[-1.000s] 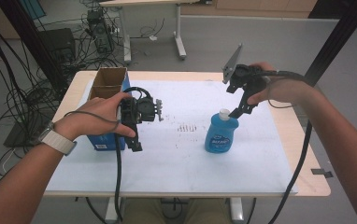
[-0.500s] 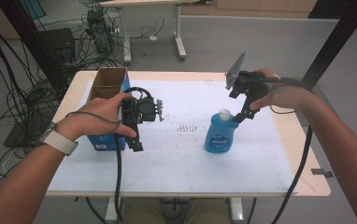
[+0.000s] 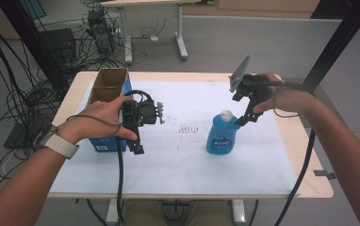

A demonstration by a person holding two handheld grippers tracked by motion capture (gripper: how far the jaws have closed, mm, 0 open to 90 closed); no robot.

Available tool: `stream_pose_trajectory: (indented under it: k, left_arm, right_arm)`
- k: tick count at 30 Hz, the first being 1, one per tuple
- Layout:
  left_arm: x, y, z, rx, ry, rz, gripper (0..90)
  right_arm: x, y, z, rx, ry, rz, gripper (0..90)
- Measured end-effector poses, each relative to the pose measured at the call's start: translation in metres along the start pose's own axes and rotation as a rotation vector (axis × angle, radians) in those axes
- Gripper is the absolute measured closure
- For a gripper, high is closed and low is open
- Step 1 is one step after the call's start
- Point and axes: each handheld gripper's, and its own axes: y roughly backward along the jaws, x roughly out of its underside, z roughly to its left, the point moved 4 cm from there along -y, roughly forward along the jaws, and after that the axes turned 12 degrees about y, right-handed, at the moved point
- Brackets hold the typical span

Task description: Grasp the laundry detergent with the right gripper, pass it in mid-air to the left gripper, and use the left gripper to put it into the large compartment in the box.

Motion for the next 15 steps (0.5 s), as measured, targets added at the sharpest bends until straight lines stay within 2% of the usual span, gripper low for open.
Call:
stream_pose_trajectory:
  k: [15]
  left_arm:
    - [0.000,-0.003,0.000,0.005,0.001,-0.007,9.3]
  right_arm:
    - [0.011,-0.012,0.003,-0.008,-0.005,-0.022,5.8]
